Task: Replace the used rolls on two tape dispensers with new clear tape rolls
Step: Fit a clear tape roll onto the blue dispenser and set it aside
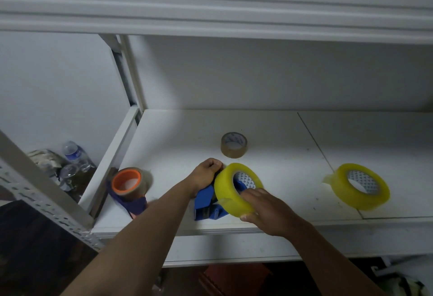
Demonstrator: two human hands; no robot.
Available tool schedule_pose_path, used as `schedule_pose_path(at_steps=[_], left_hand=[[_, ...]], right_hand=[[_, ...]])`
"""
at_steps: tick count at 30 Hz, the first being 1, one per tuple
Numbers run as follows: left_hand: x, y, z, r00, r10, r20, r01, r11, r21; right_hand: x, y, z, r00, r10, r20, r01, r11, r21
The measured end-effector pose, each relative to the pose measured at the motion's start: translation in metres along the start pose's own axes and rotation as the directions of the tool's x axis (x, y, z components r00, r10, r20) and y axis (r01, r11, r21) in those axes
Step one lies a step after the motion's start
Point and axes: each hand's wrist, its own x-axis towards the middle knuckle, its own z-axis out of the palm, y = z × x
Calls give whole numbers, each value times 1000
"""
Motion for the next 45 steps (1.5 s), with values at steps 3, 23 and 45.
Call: schedule_pose_path(at_steps=[3,23,45], left_hand=[[-2,2,1,1000,-5,8,5,1000,-18],[-8,19,-33,940,-61,-336,62,998,-7],[-40,-26,-11,894,211,-395,-81,944,321]], right_hand=[[0,2,3,1000,-17,-7,17,999,-31],[8,18,27,969,-58,-242,25,990,-140],[17,7,20,987,68,-144,-75,996,-41]])
